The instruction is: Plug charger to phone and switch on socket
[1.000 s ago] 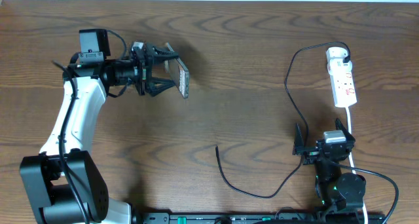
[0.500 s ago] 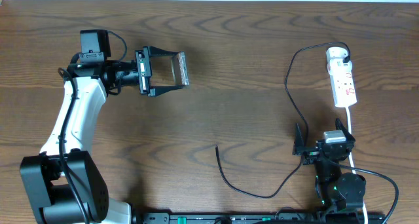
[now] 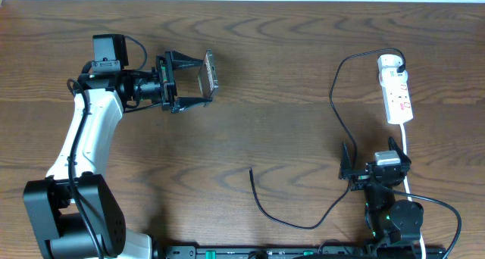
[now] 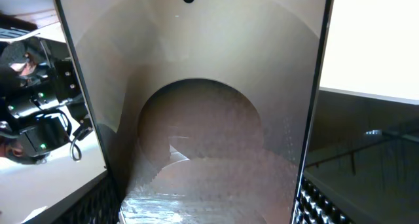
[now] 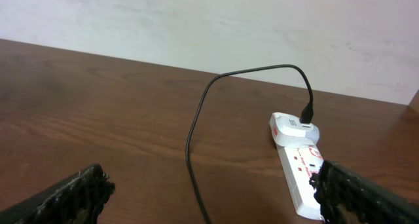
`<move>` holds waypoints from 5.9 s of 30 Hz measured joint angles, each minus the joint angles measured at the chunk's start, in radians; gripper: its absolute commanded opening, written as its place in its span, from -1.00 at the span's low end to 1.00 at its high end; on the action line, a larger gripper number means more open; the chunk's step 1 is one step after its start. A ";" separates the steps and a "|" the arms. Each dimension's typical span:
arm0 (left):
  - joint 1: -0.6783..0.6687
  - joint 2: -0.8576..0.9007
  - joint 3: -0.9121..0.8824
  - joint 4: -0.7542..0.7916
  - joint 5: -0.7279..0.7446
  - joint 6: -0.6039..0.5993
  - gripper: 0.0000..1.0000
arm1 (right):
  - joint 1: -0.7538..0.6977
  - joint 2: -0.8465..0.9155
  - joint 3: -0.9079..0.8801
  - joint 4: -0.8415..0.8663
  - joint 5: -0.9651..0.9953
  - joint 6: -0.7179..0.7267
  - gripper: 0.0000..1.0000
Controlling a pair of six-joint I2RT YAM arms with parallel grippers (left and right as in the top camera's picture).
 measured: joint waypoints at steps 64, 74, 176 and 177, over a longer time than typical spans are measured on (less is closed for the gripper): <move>-0.048 -0.001 0.002 -0.346 -0.893 0.356 -0.85 | 0.179 1.742 1.204 -0.134 -1.135 0.398 0.88; -0.084 -0.001 0.002 -0.345 -0.901 0.334 -0.86 | 0.362 1.841 1.205 0.077 -1.006 0.715 0.79; -0.212 -0.001 0.003 -0.205 -0.768 0.144 0.82 | 0.522 1.846 1.206 -0.026 -0.697 0.893 -0.97; -0.212 -0.001 0.003 -0.204 -0.766 0.144 0.82 | 0.522 1.846 1.206 -0.027 -0.695 0.894 -0.97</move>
